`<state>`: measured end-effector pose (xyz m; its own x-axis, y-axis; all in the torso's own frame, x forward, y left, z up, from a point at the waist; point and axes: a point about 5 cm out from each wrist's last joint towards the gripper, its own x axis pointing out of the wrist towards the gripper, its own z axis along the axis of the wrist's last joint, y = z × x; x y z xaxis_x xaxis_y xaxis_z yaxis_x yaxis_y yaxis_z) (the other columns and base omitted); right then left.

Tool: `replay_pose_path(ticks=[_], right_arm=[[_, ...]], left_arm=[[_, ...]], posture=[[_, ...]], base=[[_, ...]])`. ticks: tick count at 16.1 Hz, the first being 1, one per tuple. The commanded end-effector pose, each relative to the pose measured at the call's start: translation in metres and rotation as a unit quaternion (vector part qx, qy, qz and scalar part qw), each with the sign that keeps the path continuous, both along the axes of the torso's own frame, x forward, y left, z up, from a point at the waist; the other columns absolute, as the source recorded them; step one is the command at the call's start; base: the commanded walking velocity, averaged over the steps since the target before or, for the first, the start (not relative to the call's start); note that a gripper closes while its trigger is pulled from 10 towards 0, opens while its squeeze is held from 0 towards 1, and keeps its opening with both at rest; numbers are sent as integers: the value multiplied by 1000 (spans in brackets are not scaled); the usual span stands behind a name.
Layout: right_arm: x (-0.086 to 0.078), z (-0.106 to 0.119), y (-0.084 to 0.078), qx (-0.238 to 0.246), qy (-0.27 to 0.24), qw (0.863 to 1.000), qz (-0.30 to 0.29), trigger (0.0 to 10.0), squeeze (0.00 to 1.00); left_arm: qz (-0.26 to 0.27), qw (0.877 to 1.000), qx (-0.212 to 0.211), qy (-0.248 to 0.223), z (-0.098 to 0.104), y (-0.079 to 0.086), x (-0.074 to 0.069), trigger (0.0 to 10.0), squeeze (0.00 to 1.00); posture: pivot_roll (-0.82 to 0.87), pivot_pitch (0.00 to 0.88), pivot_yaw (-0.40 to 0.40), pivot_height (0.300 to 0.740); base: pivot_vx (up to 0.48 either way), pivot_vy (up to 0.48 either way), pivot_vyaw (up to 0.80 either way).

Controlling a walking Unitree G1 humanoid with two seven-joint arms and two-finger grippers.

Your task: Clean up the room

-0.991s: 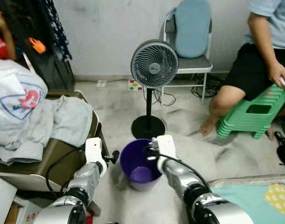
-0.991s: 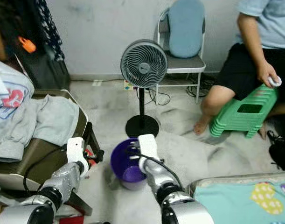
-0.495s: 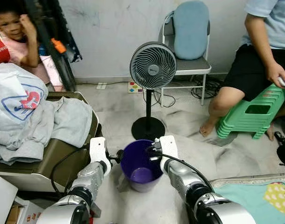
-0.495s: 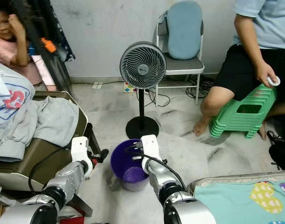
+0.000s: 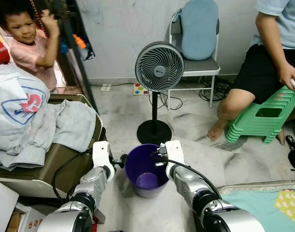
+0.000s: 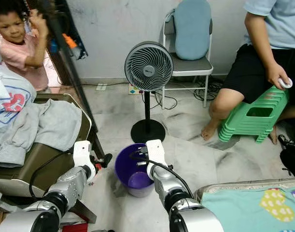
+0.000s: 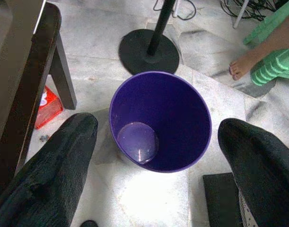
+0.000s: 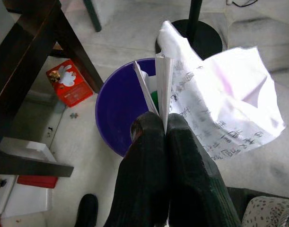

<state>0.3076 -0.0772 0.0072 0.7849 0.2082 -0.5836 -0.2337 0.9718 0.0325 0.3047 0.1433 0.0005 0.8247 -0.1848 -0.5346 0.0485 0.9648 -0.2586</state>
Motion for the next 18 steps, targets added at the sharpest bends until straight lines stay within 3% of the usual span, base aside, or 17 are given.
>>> replay_pose_path(ticks=[1,5,9,18], right_arm=[[3,4,5,4,-5,1000,6,10000,0],[4,6,7,2,-9,1000,16,10000,0],[4,6,7,1,-9,1000,14,10000,0],[4,6,7,2,-10,1000,14,10000,0]], left_arm=[[-3,1000,5,0,1,2,1,10000,0],[-4,1000,7,0,1,3,2,10000,0],[-6,1000,8,0,2,2,2,10000,0],[-9,1000,11,-2,2,1,3,10000,0]], posture=[[-67,1,34,740],[-64,2,35,740],[-67,3,37,740],[-65,4,39,740]], base=[[255,0,0],[253,0,0],[127,0,634],[81,0,0]])
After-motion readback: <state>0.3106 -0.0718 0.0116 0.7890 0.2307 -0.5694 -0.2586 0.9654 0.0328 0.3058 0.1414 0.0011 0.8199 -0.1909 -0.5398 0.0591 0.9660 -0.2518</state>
